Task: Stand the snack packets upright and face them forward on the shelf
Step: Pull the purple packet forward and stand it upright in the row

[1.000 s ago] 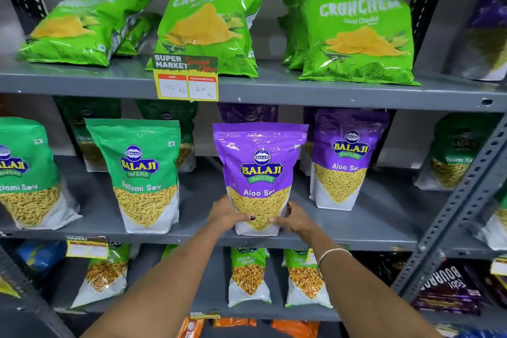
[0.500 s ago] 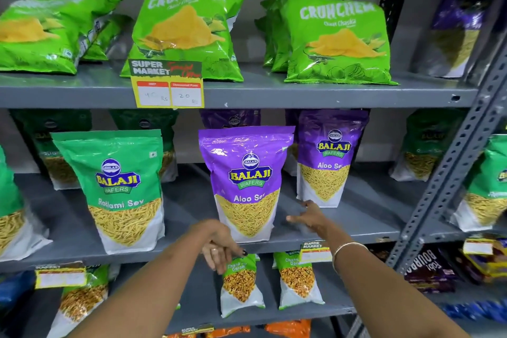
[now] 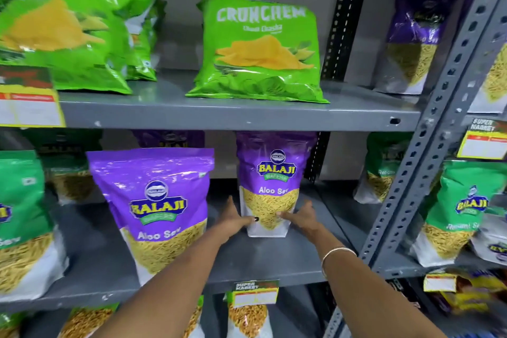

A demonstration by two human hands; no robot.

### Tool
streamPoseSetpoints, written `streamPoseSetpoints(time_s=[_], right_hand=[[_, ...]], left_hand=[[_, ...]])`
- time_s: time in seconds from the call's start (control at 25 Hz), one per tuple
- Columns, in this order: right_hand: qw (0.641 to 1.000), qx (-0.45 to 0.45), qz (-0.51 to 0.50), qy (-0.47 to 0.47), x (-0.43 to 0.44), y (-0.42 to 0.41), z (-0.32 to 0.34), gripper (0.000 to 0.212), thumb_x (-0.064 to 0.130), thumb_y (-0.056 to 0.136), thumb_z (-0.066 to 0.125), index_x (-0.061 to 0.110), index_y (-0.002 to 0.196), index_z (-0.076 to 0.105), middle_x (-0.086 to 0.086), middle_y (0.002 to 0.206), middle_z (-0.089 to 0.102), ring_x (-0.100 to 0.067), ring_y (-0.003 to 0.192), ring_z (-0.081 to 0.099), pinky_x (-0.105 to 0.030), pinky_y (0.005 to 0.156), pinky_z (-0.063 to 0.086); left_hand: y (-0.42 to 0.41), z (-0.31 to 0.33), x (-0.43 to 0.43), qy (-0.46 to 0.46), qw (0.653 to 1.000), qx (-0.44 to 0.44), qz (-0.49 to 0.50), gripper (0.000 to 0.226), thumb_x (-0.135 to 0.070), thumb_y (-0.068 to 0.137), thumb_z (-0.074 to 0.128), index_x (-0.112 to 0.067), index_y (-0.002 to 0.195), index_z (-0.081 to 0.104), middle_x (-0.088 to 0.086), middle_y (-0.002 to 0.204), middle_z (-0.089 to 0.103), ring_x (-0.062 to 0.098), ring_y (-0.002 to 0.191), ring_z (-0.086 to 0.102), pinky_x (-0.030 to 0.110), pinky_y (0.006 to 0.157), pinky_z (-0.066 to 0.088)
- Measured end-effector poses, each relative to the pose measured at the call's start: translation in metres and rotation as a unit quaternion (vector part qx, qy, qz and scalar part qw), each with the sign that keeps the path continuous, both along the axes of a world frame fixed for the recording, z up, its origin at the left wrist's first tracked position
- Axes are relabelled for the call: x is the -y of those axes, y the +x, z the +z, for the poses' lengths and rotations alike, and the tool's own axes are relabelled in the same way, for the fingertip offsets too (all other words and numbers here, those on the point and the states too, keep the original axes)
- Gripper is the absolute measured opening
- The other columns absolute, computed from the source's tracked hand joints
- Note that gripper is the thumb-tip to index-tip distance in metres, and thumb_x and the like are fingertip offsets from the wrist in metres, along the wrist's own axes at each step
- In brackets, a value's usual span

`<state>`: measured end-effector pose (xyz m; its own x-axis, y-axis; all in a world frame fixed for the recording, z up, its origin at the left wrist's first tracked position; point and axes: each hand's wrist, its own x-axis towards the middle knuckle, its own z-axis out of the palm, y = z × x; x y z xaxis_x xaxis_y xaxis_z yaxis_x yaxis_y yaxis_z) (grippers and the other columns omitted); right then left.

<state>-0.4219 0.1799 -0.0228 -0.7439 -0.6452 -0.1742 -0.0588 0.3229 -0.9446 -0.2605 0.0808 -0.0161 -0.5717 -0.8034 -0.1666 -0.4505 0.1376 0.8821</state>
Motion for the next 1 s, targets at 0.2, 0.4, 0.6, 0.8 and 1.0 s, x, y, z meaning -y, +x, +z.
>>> streamPoseSetpoints(time_s=[0.2,0.4,0.6,0.8,1.0], right_hand=[[0.977,0.092,0.149,-0.122,0.008,-0.016,-0.009,0.081,0.009,0.042,0.083,-0.010,0.116,0.055,-0.031,0.117,0.060,-0.035,0.103,0.059,-0.050,0.094,0.050],[0.969,0.076,0.200,-0.128,-0.021,-0.010,0.002,0.050,0.012,0.050,0.081,0.016,0.097,0.065,-0.026,0.116,0.063,-0.035,0.106,0.062,-0.050,0.097,0.049],[0.971,0.053,0.216,-0.091,-0.057,0.001,0.010,0.034,-0.003,0.067,0.073,0.018,0.093,0.064,-0.007,0.101,0.070,-0.025,0.092,0.066,-0.022,0.071,0.059],[0.976,0.046,0.204,-0.065,-0.082,0.014,0.018,0.032,-0.006,0.077,0.067,0.023,0.088,0.056,0.005,0.090,0.067,-0.003,0.078,0.064,-0.009,0.054,0.052],[0.977,0.043,0.198,-0.072,-0.091,0.020,0.018,0.032,-0.004,0.076,0.069,0.023,0.091,0.058,-0.002,0.097,0.068,-0.014,0.086,0.066,-0.011,0.058,0.054]], left_hand=[[-0.023,-0.023,0.010,0.070,0.995,-0.068,0.029,0.058,-0.005,0.064,0.079,-0.008,0.111,0.044,0.020,0.132,0.055,0.029,0.117,0.055,0.047,0.106,0.042],[-0.020,-0.022,-0.011,0.012,0.998,-0.046,0.048,0.051,-0.022,0.054,0.083,-0.011,0.096,0.056,0.019,0.115,0.067,0.033,0.107,0.063,0.045,0.094,0.051],[-0.006,-0.014,-0.040,-0.037,0.999,0.027,0.023,0.049,-0.024,0.065,0.082,-0.003,0.104,0.062,0.014,0.114,0.068,0.031,0.103,0.065,0.039,0.087,0.054],[0.006,-0.010,-0.063,-0.088,0.991,0.105,0.003,0.061,-0.038,0.067,0.077,-0.005,0.115,0.058,0.012,0.124,0.063,0.028,0.115,0.058,0.037,0.094,0.050],[0.012,-0.006,-0.073,-0.093,0.991,0.098,-0.006,0.056,-0.031,0.069,0.077,-0.007,0.116,0.059,0.012,0.125,0.064,0.029,0.115,0.059,0.038,0.096,0.049]])
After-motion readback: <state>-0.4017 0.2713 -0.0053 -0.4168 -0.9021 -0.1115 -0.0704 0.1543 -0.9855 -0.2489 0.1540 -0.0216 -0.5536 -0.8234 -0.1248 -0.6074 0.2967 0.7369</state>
